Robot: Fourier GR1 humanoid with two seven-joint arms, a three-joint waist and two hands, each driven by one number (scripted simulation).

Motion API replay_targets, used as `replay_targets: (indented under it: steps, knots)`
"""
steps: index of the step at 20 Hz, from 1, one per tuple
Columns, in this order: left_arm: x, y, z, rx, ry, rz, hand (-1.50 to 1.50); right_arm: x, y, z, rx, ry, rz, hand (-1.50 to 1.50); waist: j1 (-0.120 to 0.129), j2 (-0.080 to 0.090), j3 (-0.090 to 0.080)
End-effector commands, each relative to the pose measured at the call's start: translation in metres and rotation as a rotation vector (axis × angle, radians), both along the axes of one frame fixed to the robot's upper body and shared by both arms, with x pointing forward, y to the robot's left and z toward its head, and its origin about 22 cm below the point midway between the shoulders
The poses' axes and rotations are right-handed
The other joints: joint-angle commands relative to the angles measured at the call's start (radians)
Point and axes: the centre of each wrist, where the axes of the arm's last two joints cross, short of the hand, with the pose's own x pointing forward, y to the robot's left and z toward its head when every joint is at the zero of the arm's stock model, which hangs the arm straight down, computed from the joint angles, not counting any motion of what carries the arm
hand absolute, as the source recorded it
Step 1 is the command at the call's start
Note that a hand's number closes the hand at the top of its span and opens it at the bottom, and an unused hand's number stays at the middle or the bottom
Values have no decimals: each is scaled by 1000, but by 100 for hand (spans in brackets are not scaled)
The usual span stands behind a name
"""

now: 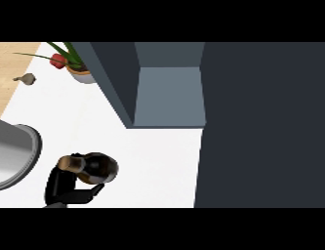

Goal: Pick up the wine, place it into the cabinet and close the cabinet

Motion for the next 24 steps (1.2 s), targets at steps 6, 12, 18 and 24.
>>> replay_targets:
  steps: [6, 12, 18, 24]
  knots:
    - [-43, -9, -3, -152, -30, -146, 150, 4, -14, -5, 0, -1, -17, -150, 6, 7, -11]
    - [-32, -29, 47, -154, -111, -194, 150, 14, 10, -3, 5, 1, -18, -150, 13, 7, -11]
    - [-39, -55, 88, -168, -126, -175, 150, 5, 5, -7, 14, 15, 14, -150, 3, 9, -12]
    - [-22, -65, 140, -167, -152, -199, 150, -3, 7, -4, -3, 26, 5, -150, 0, 9, -12]
